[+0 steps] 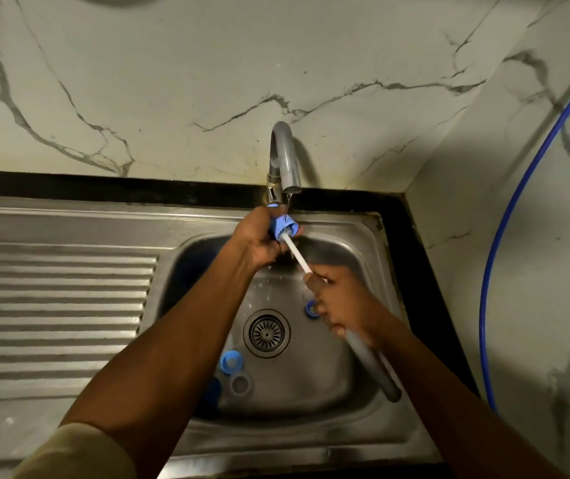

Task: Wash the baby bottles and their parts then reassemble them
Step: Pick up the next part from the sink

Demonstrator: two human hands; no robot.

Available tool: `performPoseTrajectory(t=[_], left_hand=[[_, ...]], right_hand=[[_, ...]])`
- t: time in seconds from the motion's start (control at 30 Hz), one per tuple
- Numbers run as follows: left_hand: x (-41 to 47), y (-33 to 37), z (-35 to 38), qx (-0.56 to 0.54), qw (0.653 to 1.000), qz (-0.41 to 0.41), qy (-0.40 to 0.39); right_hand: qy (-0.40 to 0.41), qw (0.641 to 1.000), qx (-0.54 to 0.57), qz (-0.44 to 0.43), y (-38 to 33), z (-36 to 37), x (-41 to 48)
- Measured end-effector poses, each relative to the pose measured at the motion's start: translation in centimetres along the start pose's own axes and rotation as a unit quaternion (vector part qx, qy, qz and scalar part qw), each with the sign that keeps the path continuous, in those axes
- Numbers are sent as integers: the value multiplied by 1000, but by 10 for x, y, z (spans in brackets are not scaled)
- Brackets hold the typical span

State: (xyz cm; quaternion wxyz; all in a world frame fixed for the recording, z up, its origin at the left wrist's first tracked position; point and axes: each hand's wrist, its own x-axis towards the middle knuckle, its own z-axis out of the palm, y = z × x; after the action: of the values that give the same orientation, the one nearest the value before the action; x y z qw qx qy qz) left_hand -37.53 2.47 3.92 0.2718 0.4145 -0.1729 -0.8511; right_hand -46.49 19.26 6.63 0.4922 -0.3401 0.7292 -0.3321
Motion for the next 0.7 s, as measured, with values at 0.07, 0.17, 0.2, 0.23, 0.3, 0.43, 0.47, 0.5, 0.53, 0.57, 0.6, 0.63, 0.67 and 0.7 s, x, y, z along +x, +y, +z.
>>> performPoseTrajectory(t=[0.07, 0.17, 0.2, 0.23, 0.3, 0.43, 0.47, 0.5, 0.53, 0.57, 0.6, 0.63, 0.67, 0.7], left_hand=[[-7, 4, -6, -26, 998, -14, -59], [-9, 8, 6, -34, 997, 13, -67], [-3, 6, 12, -24, 999, 24, -40], [1, 4, 17, -2, 1000, 28, -10], [7, -3, 22, 16, 999, 29, 39], [10, -10, 17, -1, 999, 7, 46], [10, -9, 14, -13, 999, 11, 35], [8, -8, 10, -7, 1000, 14, 20], [5, -6, 6, 1, 1000, 17, 6], [0, -4, 4, -7, 1000, 10, -18], [-2, 0, 2, -22, 999, 7, -38], [-3, 4, 3, -37, 998, 13, -53], [-3, 6, 6, -54, 997, 19, -54], [-3, 7, 11, -66, 996, 24, -47]], right_hand=[[-141, 959, 232, 85, -13, -8, -11], [-183, 926, 315, 104, -15, -4, -15], [-138, 955, 249, 78, -10, 0, -12], [-66, 992, 104, 30, -4, 3, -7], [81, 957, -268, -75, 9, 1, 6], [145, 921, -350, -89, 17, 3, 13], [119, 950, -280, -78, 13, 2, 9], [80, 983, -158, -53, 10, -1, 5], [19, 1000, -17, -12, 5, -4, 0], [-47, 993, 104, 29, -1, -6, -6], [-104, 975, 186, 54, -9, -7, -13], [-142, 960, 234, 65, -12, -7, -16], [-153, 954, 251, 65, -12, -6, -17], [-130, 963, 229, 55, -10, -3, -14]])
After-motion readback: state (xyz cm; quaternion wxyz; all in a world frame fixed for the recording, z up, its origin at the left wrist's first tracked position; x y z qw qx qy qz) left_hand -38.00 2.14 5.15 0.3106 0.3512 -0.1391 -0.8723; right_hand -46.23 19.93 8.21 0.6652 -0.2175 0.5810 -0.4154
